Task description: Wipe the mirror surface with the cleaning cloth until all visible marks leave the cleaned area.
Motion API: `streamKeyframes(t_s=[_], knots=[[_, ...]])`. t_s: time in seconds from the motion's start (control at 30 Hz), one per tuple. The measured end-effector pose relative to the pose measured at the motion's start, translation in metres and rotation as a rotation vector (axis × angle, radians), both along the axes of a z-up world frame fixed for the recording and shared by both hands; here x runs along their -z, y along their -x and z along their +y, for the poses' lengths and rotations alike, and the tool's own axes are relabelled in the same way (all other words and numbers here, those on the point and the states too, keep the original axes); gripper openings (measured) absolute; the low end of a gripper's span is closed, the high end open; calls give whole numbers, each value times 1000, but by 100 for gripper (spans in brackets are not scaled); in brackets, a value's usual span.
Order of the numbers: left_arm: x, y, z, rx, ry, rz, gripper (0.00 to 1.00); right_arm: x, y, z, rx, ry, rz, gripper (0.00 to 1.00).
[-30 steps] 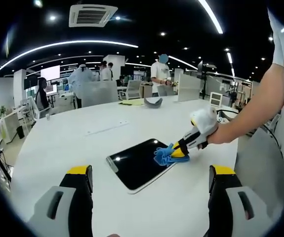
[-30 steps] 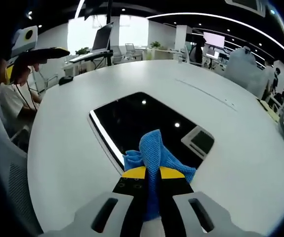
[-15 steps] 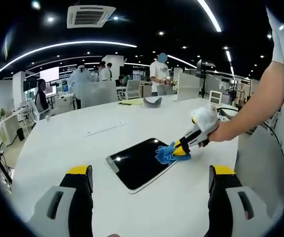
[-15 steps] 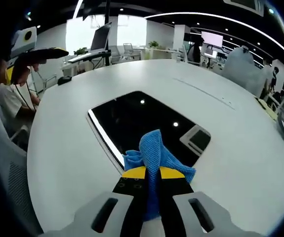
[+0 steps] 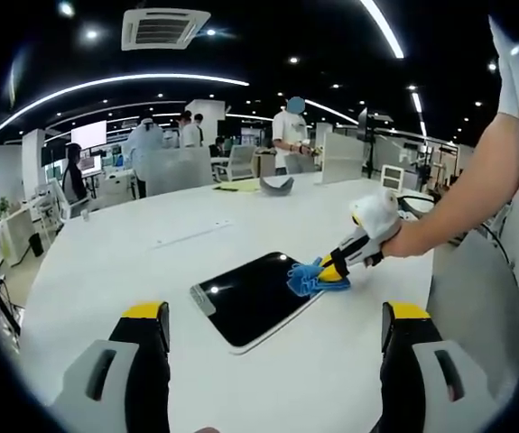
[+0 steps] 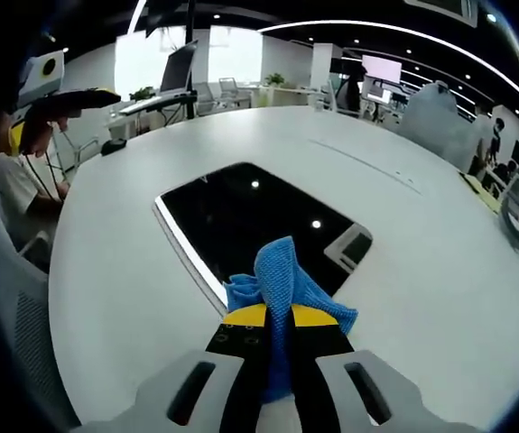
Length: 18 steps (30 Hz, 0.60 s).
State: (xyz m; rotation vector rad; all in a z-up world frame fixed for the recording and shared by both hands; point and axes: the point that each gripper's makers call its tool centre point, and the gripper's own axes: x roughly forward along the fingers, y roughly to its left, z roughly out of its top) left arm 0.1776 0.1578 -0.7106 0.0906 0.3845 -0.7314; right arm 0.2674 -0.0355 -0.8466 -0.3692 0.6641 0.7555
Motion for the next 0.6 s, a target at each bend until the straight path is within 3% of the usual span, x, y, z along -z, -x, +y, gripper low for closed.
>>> streamKeyframes(t_s=[0.6], knots=[[-1, -3, 1, -3, 10, 1, 99, 0, 0, -4, 55, -23, -4, 3]])
